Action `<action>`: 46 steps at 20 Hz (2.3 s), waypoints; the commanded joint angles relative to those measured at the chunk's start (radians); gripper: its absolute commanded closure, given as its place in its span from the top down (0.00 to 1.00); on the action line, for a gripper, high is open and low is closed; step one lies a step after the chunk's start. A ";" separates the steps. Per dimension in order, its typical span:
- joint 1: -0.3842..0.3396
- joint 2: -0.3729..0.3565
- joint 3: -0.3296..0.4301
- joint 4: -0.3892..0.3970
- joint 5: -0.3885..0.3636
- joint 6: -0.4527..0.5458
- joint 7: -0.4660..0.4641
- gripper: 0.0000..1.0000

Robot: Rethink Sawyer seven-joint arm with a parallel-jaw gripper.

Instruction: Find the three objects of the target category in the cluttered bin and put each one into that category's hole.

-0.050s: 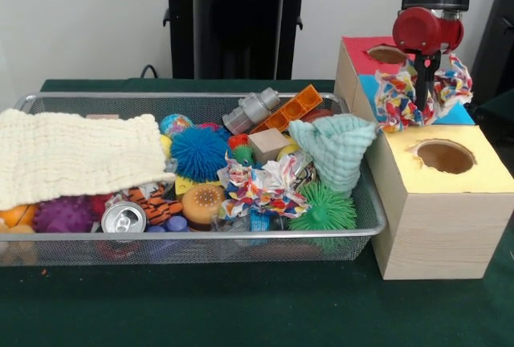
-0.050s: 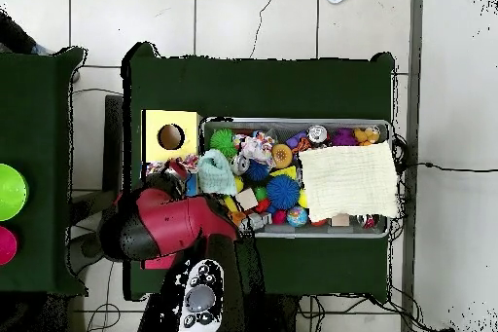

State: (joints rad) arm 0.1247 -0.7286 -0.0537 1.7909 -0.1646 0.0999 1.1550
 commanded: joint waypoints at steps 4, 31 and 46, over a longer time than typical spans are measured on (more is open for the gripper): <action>-0.018 -0.003 0.082 -0.051 0.042 0.138 0.164 0.00; -0.036 -0.019 0.123 -0.136 0.029 0.258 0.110 0.00; -0.049 0.029 0.136 -0.197 0.010 0.251 0.101 0.00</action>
State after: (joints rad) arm 0.1142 -0.7428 0.0150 1.6474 -0.1527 0.2293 1.1550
